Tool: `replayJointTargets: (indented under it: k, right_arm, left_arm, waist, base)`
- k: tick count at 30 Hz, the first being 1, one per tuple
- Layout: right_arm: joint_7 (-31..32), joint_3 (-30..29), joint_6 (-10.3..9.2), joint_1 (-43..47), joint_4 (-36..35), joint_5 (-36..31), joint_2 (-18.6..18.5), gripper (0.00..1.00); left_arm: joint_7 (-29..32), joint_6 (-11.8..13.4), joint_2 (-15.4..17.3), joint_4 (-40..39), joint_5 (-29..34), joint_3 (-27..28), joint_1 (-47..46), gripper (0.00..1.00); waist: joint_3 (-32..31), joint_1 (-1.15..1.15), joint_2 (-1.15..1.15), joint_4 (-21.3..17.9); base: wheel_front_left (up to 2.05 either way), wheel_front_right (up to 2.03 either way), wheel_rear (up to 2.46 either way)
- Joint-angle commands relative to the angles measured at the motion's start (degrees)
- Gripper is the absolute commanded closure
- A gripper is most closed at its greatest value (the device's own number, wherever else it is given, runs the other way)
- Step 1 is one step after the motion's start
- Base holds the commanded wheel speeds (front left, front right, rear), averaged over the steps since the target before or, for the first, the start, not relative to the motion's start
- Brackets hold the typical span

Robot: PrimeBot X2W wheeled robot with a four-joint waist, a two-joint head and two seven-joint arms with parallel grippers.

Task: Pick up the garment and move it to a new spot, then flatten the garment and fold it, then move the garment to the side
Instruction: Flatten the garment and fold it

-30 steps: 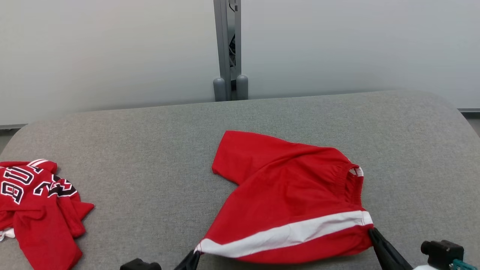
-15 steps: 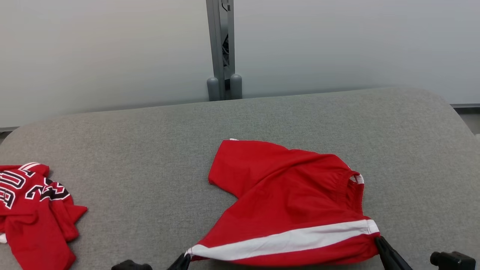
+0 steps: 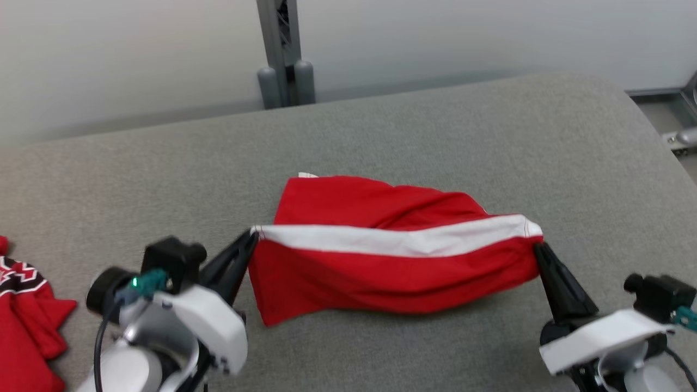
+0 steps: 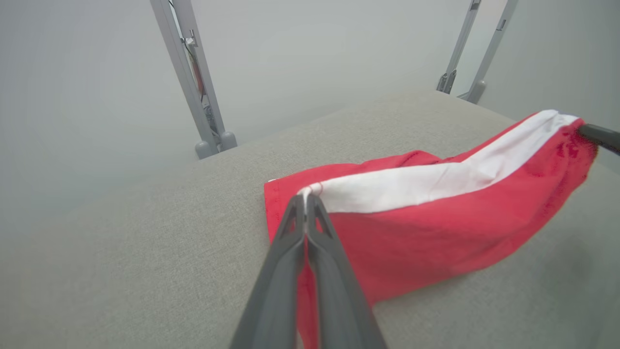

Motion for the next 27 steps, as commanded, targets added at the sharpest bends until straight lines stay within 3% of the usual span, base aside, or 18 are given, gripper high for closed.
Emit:
replayJointTargets:
  k: [1, 10, 22, 23, 24, 25, 26, 27]
  right_arm:
    - [0.12, 0.15, 0.00, -2.52, 0.92, -0.57, -0.07, 1.00]
    - [-3.03, 3.70, 0.00, -14.09, 9.82, 0.34, 0.42, 1.00]
    - [-8.96, 9.35, 0.00, -22.77, 21.56, 3.82, 0.19, 1.00]
    - [-9.30, 9.83, 0.00, -23.13, 22.19, 4.05, 0.11, 0.88]
    - [-9.50, 10.18, 0.00, -23.42, 22.75, 4.36, 0.00, 0.56]
    - [-9.70, 10.49, 0.00, -23.76, 23.28, 4.54, -0.12, 0.18]
    - [-9.91, 10.73, 0.00, -23.84, 23.70, 4.93, -0.18, 0.00]
    - [-10.00, 10.75, 0.00, -23.80, 24.01, 5.35, -0.23, 0.00]
  left_arm:
    - [0.16, -1.60, -0.82, 3.09, -0.53, 0.04, -3.95, 1.00]
    - [-1.88, -8.72, -7.61, 25.29, -1.87, -0.89, -22.53, 1.00]
    - [-7.32, -12.25, -13.18, 49.56, -1.83, -0.55, -36.79, 1.00]
    - [-7.96, -12.59, -13.56, 51.06, -2.08, -0.45, -37.34, 1.00]
    - [-8.67, -12.66, -13.91, 52.44, -2.09, -0.34, -37.89, 0.58]
    - [-9.20, -13.08, -14.38, 53.74, -2.46, -0.23, -38.15, 0.17]
    - [-9.45, -13.42, -14.78, 55.06, -2.77, -0.36, -38.19, 0.00]
    - [-10.32, -13.58, -14.89, 56.08, -2.67, -0.34, -38.53, 0.00]
  waist:
    - [2.74, 0.00, 0.00, -1.87]
    - [9.25, 0.00, 0.00, -4.49]
    - [14.71, 0.00, 0.00, -5.91]
    - [14.86, 0.00, 0.00, -5.97]
    - [14.98, 0.00, 0.00, -6.01]
    - [15.08, 0.00, 0.00, -6.05]
    - [15.13, 0.00, 0.00, -6.04]
    - [15.14, 0.00, 0.00, -6.02]
  base:
    - [0.00, 0.00, 0.00]
    - [0.00, 0.00, 0.00]
    - [0.00, 0.00, 0.00]
    - [0.00, 0.00, 0.00]
    - [0.00, 0.00, 0.00]
    - [0.00, 0.00, 0.00]
    - [0.00, 0.00, 0.00]
    - [0.00, 0.00, 0.00]
